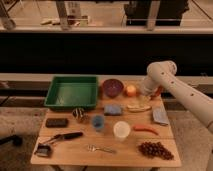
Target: Place apple in plastic cup
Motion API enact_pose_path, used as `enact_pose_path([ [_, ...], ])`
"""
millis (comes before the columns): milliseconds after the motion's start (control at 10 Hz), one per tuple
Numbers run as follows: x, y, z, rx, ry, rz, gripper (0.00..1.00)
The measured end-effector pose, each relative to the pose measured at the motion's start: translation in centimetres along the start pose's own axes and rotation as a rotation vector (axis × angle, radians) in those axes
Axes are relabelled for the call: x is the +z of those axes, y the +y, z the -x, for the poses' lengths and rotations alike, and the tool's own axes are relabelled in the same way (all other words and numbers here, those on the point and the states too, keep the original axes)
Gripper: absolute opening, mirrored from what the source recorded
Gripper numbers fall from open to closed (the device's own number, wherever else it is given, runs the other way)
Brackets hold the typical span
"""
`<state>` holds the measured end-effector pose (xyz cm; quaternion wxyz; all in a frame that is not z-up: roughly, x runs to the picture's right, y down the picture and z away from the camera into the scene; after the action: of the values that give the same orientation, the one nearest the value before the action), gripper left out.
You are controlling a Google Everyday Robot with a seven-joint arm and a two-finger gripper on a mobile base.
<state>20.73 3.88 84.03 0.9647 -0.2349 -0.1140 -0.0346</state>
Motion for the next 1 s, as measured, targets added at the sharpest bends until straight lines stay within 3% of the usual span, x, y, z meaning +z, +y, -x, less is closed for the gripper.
enact_pose_path([
  [300,1.0,-0.2,0.3,-0.016,-0.027,0.002,0.80],
  [1000,3.1,-3.0,-0.7,-0.020,-0.023,-0.032,0.80],
])
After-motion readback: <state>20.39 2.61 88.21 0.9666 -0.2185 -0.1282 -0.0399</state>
